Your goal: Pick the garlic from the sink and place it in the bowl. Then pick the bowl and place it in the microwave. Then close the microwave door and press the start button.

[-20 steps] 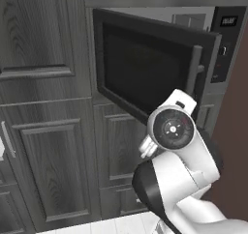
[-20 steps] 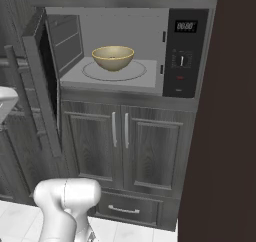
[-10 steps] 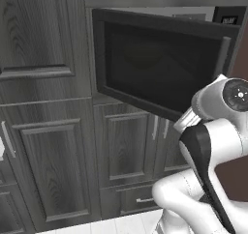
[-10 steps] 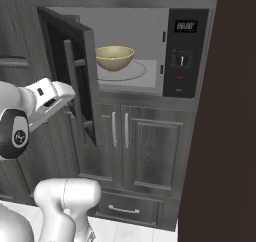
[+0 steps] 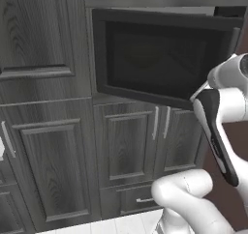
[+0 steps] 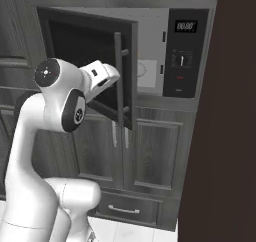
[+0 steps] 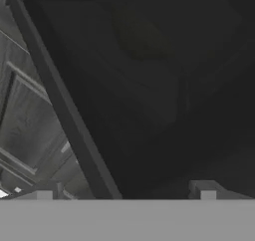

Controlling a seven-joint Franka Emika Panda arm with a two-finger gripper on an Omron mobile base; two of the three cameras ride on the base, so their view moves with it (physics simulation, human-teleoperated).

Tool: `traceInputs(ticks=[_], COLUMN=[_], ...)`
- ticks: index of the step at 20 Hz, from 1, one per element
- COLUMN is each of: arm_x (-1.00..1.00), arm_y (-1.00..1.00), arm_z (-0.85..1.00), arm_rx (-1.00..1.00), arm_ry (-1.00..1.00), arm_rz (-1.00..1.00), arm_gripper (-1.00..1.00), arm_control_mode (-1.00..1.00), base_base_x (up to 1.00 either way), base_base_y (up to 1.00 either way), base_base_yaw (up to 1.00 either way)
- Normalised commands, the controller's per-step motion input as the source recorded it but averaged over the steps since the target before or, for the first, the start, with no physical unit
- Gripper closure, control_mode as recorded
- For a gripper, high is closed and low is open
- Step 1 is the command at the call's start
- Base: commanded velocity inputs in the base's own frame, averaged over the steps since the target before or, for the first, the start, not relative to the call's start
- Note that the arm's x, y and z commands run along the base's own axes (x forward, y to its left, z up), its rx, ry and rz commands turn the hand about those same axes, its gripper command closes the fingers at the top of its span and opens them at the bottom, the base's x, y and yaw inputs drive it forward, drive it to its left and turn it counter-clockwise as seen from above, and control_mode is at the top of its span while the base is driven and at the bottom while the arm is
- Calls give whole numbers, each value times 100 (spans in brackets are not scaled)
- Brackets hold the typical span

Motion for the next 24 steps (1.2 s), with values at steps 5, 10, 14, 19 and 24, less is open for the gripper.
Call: traceInputs(ticks=[5, 10, 14, 19, 24], arm_x=[91, 88, 88, 72, 56], arm_y=[-44, -30, -28, -23, -23], arm_z=[3, 0, 0, 0, 0], arm_rx=[0, 0, 0, 0, 0], arm_ry=[0, 0, -2, -2, -1], arm_rz=[1, 4, 6, 5, 5], arm_gripper=[-100, -100, -100, -100, -100], arm_control_mode=[-100, -100, -100, -100, -100], base_base_x=[0, 0, 0, 0, 0], base_base_y=[0, 0, 0, 0, 0], base_base_yaw=[0, 0, 0, 0, 0])
